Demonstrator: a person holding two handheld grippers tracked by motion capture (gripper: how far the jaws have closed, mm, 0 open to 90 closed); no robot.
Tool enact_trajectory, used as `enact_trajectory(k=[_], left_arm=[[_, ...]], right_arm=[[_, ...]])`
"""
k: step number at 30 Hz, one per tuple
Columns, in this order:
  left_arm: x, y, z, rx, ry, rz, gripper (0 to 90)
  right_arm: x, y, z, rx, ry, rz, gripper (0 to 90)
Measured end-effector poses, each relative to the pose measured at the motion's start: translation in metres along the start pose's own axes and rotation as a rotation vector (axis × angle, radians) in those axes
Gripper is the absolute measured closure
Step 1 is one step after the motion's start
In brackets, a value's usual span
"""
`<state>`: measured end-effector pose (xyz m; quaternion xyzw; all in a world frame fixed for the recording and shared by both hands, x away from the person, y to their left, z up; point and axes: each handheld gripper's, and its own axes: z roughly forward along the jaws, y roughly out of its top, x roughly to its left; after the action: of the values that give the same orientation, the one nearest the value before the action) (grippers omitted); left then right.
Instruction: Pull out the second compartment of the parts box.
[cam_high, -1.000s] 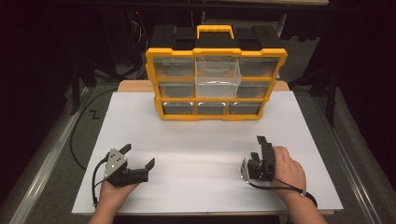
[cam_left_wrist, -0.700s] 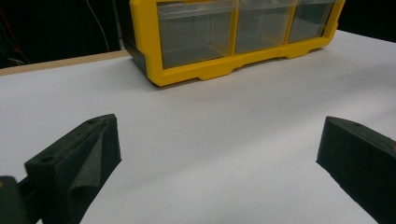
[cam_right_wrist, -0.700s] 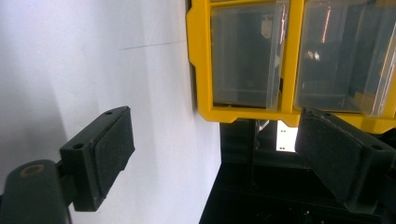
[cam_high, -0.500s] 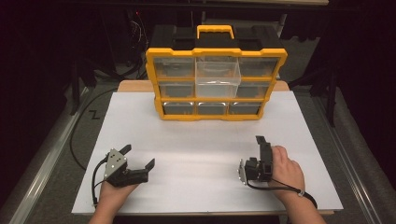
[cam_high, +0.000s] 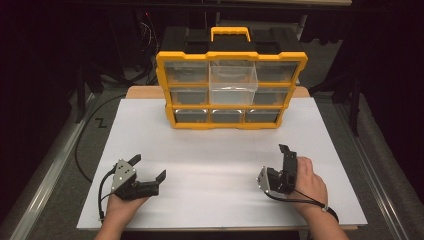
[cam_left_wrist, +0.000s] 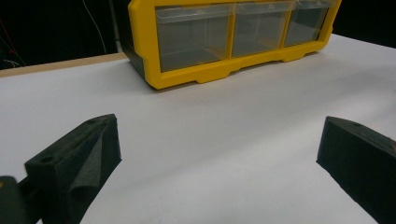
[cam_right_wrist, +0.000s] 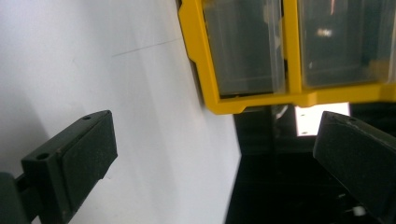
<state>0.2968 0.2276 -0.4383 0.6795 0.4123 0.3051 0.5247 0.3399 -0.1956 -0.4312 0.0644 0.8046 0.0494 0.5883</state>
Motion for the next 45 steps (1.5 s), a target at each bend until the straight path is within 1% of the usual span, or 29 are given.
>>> enact_trajectory(k=[2, 3, 5, 8, 9, 10, 11, 12, 15, 20, 22, 25, 27, 29, 31, 32, 33, 34, 35, 36, 37, 39, 42, 44, 45], left_arm=[[0.0, 0.0, 0.0, 0.002, 0.001, -0.001, 0.3], [0.0, 0.0, 0.001, 0.003, 0.001, -0.002, 0.3], [0.0, 0.0, 0.001, 0.008, 0.001, -0.003, 0.3], [0.0, 0.0, 0.001, 0.01, 0.002, -0.002, 0.3], [0.0, 0.0, 0.001, 0.01, 0.003, -0.002, 0.4], [0.0, 0.0, 0.001, 0.011, 0.004, -0.002, 0.4], [0.001, 0.0, 0.001, 0.013, 0.004, -0.001, 0.4], [0.001, 0.0, 0.001, 0.014, 0.006, -0.003, 0.4], [0.001, 0.0, 0.001, 0.012, 0.005, -0.005, 0.4], [0.003, 0.0, 0.0, 0.0, 0.001, -0.022, 0.4], [0.003, 0.0, 0.0, 0.001, -0.002, -0.023, 0.4], [0.003, 0.001, 0.0, -0.003, -0.004, -0.027, 0.4], [0.003, 0.001, -0.001, -0.006, -0.006, -0.028, 0.4], [0.003, 0.001, -0.002, -0.007, 0.0, -0.028, 0.4], [0.004, 0.001, -0.002, -0.006, -0.001, -0.029, 0.4], [0.004, 0.001, -0.001, -0.005, -0.002, -0.029, 0.4], [0.004, 0.001, -0.001, -0.004, -0.012, -0.03, 0.4], [0.004, 0.001, 0.0, -0.005, -0.023, -0.041, 0.4], [0.005, 0.001, 0.001, -0.008, -0.036, -0.063, 0.4], [0.005, 0.001, 0.001, -0.014, -0.04, -0.078, 0.3], [0.005, 0.001, 0.001, -0.016, -0.037, -0.08, 0.3], [0.005, 0.001, 0.001, -0.011, -0.034, -0.073, 0.4], [0.003, 0.001, 0.0, -0.01, -0.036, -0.067, 0.4], [0.003, 0.0, 0.001, -0.008, -0.035, -0.067, 0.4], [0.003, 0.0, 0.001, -0.005, -0.035, -0.066, 0.4]], right_arm=[[-0.002, -0.003, 0.001, 0.004, 0.018, 0.078, 0.9], [-0.004, -0.006, 0.003, 0.008, 0.035, 0.117, 0.9], [-0.006, -0.011, 0.006, 0.012, 0.076, 0.245, 0.9], [-0.01, -0.024, 0.014, 0.018, 0.141, 0.414, 1.0], [-0.01, -0.027, 0.015, 0.016, 0.16, 0.494, 1.0], [-0.011, -0.03, 0.017, 0.018, 0.179, 0.554, 1.0], [-0.013, -0.034, 0.018, 0.012, 0.204, 0.602, 1.0], [-0.014, -0.037, 0.018, 0.012, 0.233, 0.669, 1.0], [-0.017, -0.043, 0.019, -0.018, 0.298, 0.801, 1.0], [-0.022, -0.05, 0.013, -0.111, 0.353, 0.987, 1.0], [-0.024, -0.052, 0.009, -0.131, 0.355, 1.039, 1.0], [-0.025, -0.056, 0.004, -0.169, 0.37, 1.124, 1.0], [-0.026, -0.061, 0.0, -0.21, 0.382, 1.189, 1.0], [-0.026, -0.065, -0.003, -0.248, 0.389, 1.243, 1.0], [-0.023, -0.069, -0.007, -0.293, 0.407, 1.307, 1.0], [-0.021, -0.069, -0.009, -0.309, 0.419, 1.323, 1.1], [-0.019, -0.068, -0.01, -0.316, 0.43, 1.312, 1.0], [-0.018, -0.066, -0.01, -0.317, 0.427, 1.285, 1.0], [-0.017, -0.063, -0.01, -0.32, 0.418, 1.264, 1.0], [-0.017, -0.061, -0.011, -0.331, 0.407, 1.251, 1.0], [-0.017, -0.059, -0.011, -0.34, 0.394, 1.236, 1.0], [-0.018, -0.056, -0.011, -0.338, 0.371, 1.205, 1.0], [-0.018, -0.057, -0.012, -0.346, 0.385, 1.217, 1.0], [-0.019, -0.06, -0.012, -0.341, 0.376, 1.218, 1.0], [-0.02, -0.061, -0.011, -0.343, 0.373, 1.228, 1.0]])
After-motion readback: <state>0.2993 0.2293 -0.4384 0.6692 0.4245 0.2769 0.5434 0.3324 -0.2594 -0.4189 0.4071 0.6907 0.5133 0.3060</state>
